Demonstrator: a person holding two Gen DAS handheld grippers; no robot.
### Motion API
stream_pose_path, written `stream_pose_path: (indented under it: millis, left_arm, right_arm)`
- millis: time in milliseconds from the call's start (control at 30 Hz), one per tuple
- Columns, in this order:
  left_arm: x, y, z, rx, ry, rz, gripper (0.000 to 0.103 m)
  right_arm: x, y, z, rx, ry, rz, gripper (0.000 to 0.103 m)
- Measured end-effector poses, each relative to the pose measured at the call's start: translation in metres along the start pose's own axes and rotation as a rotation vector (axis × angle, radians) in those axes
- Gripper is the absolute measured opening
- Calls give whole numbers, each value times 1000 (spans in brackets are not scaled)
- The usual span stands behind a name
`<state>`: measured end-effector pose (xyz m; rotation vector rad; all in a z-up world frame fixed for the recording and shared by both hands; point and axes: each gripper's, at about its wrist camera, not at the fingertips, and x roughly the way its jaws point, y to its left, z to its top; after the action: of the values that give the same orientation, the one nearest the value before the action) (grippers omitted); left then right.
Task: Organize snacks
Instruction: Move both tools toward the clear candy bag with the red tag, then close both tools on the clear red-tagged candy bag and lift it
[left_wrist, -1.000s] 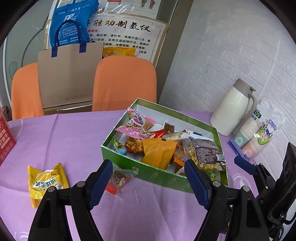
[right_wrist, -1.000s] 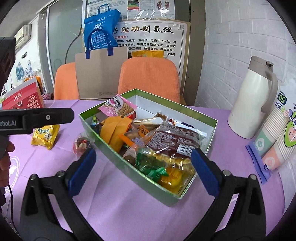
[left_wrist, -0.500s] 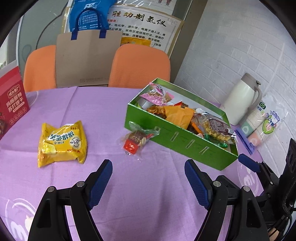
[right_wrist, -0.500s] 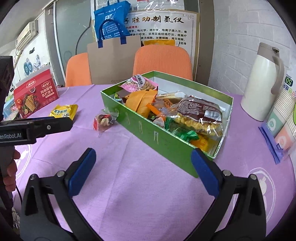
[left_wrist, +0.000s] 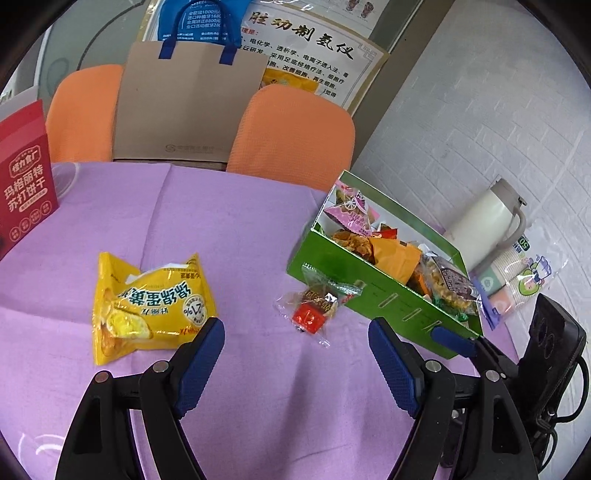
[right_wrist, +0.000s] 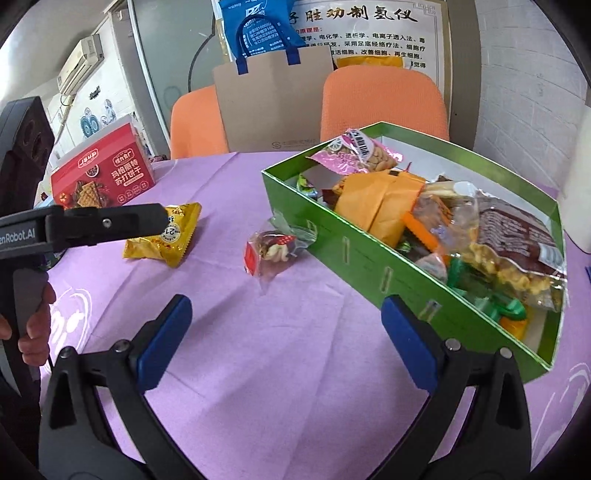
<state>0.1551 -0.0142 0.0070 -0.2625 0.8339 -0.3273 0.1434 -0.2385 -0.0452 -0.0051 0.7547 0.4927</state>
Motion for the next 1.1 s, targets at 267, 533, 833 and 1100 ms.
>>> stream_pose_path:
  millis: [267,533,833,1100]
  left_arm:
    - [49,-7,16,25,94,-55,76]
    - [76,-1,23,15,143,-98,70]
    - [97,3,24,13,173,-147,48]
    - [80,-6,7,36,152,-139,42]
  right_arm:
    - [34,0,8,48,54,34,77]
    - [54,-8,18,121,75,62,63]
    - [67,-7,22,154,93,80,36]
    - [48,0,12,119,80,56,29]
